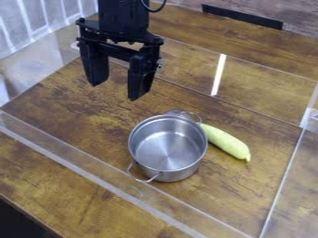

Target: Move the green spoon to the right

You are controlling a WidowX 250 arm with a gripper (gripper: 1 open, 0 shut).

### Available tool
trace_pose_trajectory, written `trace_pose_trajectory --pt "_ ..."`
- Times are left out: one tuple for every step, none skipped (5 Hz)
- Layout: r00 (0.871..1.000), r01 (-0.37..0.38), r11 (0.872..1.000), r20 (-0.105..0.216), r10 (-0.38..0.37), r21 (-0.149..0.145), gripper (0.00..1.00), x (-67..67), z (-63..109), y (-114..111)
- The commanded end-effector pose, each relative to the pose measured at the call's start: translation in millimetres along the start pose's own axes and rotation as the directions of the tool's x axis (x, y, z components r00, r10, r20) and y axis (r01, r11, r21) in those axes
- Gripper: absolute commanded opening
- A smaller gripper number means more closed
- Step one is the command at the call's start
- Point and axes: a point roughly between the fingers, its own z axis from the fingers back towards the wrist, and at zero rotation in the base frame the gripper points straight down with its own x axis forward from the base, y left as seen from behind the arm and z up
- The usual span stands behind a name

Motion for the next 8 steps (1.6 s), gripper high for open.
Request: trace_pose_trajectory --pt "0.999 -0.006 1.0 -0.036 0.006 0.0 1.0 -3.5 -22.9 1" --pt "0.991 -0.133 0.991 -0.033 0.133 0.007 1.0 4.2 -36.8 -13" --pt "0.949 -0.314 0.949 -0.011 0.314 0.002 1.0 16.9 -33.3 -39" --pt "0.866 -0.499 0.866 0.021 0.5 -0.025 1.0 31.6 -29.1 -64" --pt "0.751 -0.657 0.752 0.043 0.659 -0.063 1.0 43.7 -28.5 -80" --pt "0.637 -0.763 0.639 0.053 0.769 -0.102 1.0 51.3 -29.7 -85" --pt "0.522 -0.841 0.524 0.055 0.851 -0.132 1.0 58.1 -44.6 -90" --pt "0.436 -0.885 0.439 0.055 0.898 -0.153 1.0 66.7 -60.5 -97"
